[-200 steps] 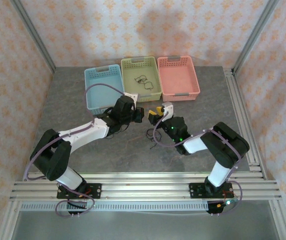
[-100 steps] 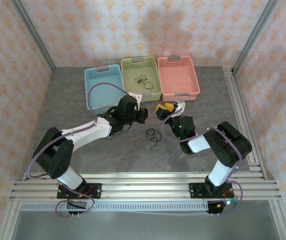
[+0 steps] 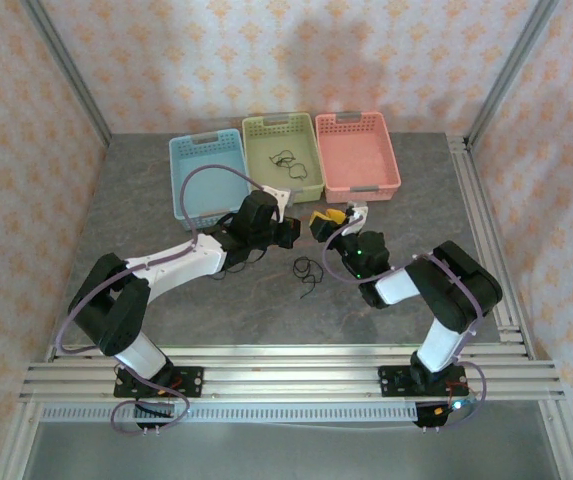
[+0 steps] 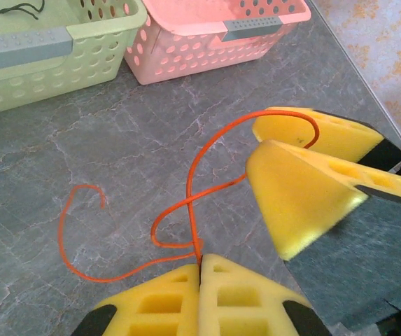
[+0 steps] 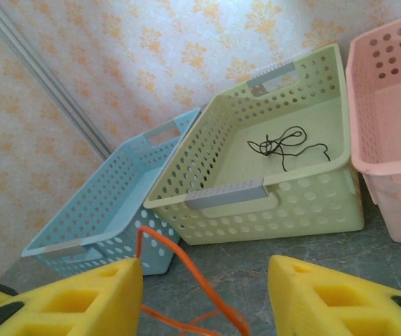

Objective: Untangle the cables

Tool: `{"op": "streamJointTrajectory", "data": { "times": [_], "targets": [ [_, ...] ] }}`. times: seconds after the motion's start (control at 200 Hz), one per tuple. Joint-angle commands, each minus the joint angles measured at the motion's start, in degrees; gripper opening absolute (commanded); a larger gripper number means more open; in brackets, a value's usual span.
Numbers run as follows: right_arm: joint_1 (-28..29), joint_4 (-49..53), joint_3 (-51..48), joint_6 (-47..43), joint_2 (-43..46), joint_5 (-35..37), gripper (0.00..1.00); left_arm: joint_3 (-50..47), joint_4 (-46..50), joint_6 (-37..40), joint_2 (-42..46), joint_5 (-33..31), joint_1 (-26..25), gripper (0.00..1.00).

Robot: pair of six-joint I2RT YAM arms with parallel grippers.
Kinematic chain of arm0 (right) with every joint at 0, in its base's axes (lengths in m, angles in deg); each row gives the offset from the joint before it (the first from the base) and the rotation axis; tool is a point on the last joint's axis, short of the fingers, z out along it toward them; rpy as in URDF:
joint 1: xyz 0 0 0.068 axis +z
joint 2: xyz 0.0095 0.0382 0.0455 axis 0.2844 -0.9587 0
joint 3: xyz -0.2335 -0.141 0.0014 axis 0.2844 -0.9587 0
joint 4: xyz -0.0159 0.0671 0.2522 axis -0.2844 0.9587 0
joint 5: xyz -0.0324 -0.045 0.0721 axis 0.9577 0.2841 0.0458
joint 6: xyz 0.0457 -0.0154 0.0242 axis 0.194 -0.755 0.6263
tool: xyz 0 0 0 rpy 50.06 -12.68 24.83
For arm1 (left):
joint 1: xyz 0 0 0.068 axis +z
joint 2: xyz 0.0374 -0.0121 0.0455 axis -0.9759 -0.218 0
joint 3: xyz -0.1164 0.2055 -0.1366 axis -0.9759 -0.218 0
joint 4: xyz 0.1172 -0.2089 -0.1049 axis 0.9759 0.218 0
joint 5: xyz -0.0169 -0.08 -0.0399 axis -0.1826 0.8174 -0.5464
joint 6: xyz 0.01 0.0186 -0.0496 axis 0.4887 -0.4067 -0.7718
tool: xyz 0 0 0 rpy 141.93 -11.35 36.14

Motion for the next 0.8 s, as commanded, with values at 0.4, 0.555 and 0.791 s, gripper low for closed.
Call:
{"op": "streamJointTrajectory", "data": {
  "times": [0.4, 0.555, 0.791],
  "targets": [
    [-0.38, -0.64, 1.89, -0.03, -0.60, -2.82, 0.00, 1.27, -0.47, 1.23, 0.04, 1.50, -0.36, 0.00],
    [-0.41, 1.62, 0.85, -1.75, 1.16, 2.51, 0.00, 1.81, 0.45, 1.26, -0.30, 0.60, -0.36, 0.00],
    [-0.55, 0.98, -1.13, -3.10, 2.73, 8.98, 0.00, 2.57, 1.44, 1.25, -0.98, 0.48, -0.40, 0.08]
  ]
}}
